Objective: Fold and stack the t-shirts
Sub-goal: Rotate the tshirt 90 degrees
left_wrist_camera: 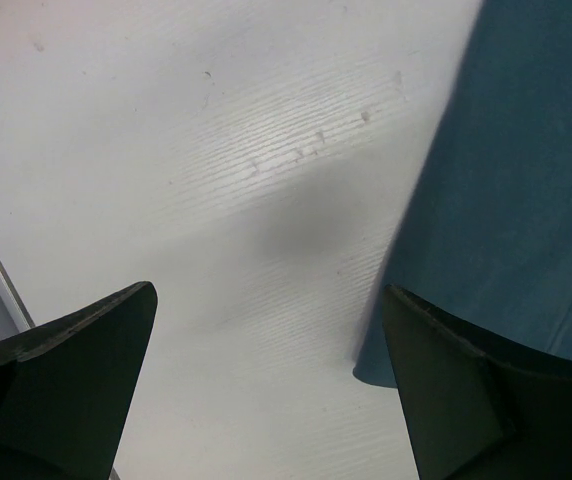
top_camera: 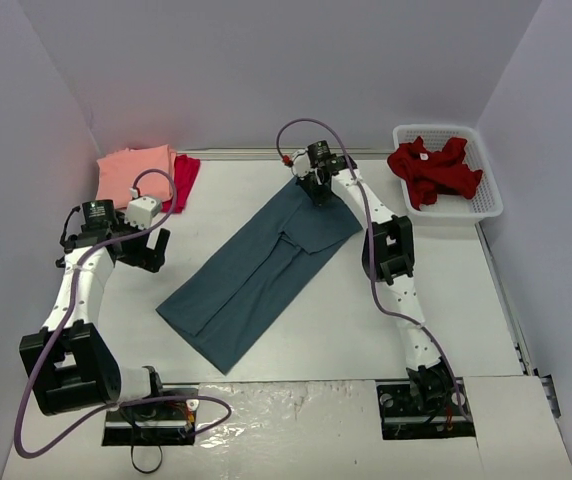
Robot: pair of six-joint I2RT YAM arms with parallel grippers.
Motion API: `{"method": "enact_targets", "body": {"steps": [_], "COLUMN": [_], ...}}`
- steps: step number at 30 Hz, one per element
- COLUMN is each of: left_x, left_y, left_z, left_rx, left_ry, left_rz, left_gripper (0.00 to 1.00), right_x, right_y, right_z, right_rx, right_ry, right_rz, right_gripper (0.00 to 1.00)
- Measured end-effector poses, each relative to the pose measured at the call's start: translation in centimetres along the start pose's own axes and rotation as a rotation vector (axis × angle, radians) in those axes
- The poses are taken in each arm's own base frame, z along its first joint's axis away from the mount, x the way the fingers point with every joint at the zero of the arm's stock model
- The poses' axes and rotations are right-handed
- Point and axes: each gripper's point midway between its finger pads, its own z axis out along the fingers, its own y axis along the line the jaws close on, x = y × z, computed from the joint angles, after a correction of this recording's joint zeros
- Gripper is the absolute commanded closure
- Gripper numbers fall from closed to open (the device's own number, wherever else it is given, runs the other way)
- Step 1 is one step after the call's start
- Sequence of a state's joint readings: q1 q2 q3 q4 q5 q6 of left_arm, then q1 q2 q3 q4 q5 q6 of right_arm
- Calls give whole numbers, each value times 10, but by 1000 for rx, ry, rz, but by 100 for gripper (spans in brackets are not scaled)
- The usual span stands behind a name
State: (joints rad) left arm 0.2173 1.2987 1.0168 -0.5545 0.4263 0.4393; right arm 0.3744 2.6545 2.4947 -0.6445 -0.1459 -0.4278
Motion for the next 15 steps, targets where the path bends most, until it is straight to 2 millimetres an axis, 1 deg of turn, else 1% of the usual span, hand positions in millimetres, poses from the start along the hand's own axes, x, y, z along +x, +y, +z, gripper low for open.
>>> {"method": "enact_targets", "body": {"steps": [4, 10, 13, 15], "left_x": [5, 4, 7, 11], "left_y": [3, 6, 6, 6], "left_z": [5, 5, 5, 4], "left_rx": [-9, -19, -26, -38], "left_ry": [24, 20, 28, 39], "left_rz": [-8, -5, -6, -8], "left_gripper": [6, 6, 6, 6], "right_x": [-7, -15, -18, -19], "right_y": [1, -3, -3, -4], "right_z": [2, -1, -16, -35], "right_rx": [25, 64, 77, 85], "right_ry": [-17, -35, -39, -42], "right_rz": [-15, -22, -25, -25], "right_gripper": [100, 100, 100, 100]}}
